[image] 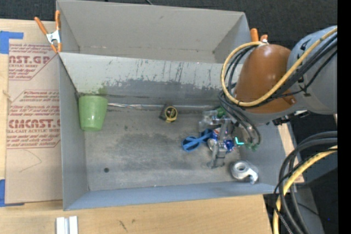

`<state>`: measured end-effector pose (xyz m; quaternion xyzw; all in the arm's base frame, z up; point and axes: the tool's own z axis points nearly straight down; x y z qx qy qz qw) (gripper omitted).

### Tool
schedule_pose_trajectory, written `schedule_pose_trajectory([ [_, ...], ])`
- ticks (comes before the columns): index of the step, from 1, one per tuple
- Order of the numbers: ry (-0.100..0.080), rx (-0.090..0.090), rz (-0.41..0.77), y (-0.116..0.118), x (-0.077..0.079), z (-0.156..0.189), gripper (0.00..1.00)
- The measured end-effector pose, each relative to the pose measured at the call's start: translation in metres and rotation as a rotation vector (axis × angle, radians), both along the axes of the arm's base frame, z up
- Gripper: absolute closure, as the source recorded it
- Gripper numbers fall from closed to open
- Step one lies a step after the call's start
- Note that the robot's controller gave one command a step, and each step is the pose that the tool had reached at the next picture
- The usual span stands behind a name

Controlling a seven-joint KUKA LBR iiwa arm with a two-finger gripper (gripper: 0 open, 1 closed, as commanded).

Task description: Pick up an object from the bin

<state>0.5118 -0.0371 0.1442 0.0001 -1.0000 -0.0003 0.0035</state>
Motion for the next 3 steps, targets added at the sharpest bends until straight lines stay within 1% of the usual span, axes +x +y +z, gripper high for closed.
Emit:
schedule_pose_trajectory([
  [1,-0.008,0.0,0.171,-0.027,0.061,-0.075,0.0],
  [2,-0.01,0.0,0.172,-0.027,0.061,-0.073,1.0],
  [3,-0.018,-0.002,0.152,-0.02,0.045,0.109,1.0],
])
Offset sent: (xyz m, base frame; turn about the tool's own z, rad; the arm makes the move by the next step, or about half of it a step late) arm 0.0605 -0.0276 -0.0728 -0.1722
